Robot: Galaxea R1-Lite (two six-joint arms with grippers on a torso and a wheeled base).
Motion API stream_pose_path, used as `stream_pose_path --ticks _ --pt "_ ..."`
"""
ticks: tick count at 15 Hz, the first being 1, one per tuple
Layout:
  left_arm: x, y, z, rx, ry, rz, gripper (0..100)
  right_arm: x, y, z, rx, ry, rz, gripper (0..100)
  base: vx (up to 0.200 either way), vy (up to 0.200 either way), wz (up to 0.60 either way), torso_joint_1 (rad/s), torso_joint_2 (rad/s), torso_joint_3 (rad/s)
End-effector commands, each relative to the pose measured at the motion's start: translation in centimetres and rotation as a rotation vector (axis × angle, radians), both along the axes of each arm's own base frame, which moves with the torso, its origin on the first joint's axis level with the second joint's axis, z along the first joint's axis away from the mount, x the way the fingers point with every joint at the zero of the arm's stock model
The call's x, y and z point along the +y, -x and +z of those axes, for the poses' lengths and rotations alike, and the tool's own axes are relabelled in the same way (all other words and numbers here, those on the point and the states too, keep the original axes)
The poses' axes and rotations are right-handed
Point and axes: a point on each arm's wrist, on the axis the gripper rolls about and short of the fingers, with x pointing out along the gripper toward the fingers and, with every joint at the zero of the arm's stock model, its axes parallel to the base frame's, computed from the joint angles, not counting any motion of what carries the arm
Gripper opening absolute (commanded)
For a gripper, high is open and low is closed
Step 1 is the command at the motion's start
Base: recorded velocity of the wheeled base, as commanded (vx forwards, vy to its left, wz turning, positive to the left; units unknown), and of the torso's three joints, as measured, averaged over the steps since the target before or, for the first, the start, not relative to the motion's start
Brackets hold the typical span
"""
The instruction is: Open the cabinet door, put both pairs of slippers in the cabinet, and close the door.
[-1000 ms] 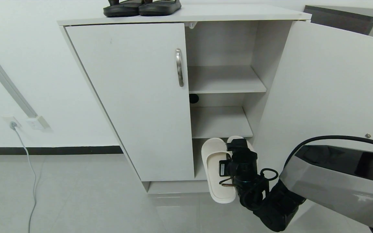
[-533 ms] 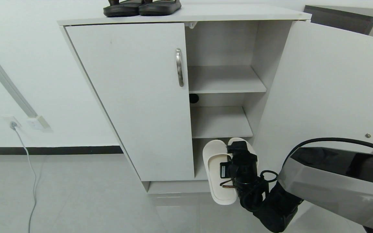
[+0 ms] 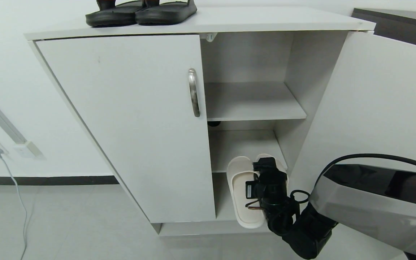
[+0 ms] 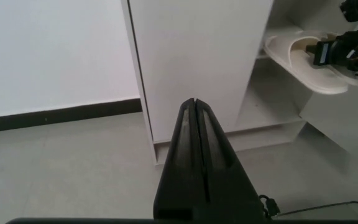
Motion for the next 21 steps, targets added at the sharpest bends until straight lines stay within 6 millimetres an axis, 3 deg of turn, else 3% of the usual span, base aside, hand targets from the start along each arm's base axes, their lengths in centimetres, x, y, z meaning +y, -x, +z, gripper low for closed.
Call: stream_pose_path --ticks 1,4,9,16,21 --pt "0.0 0.0 0.0 0.000 0.002 0.001 0 0.0 0.0 0.1 -0.004 0.006 0.002 0 0.200 0.000 0.00 0.002 0.01 0.002" --pt "0.0 0.0 0.0 0.002 0.002 0.001 0 0.5 -0.6 0.1 -0.022 -0.006 0.006 0 0.000 0.000 0.00 0.000 0.00 0.000" --pt "0.0 0.0 0.0 0.000 0.002 0.001 0 0.5 -4.0 -1.1 -0.002 0.008 -0.031 0 0.000 0.000 0.00 0.000 0.00 0.000" --pt "0.0 0.0 0.0 0.000 0.003 0.001 0 1.1 -10.2 0.6 -0.005 -0.007 -0.044 0 0.000 0.000 0.00 0.000 0.00 0.000" --pt "0.0 0.0 0.0 0.000 0.003 0.002 0 1.3 -12.0 1.1 -0.010 -0.011 -0.060 0 0.000 0.000 0.00 0.000 0.00 0.000"
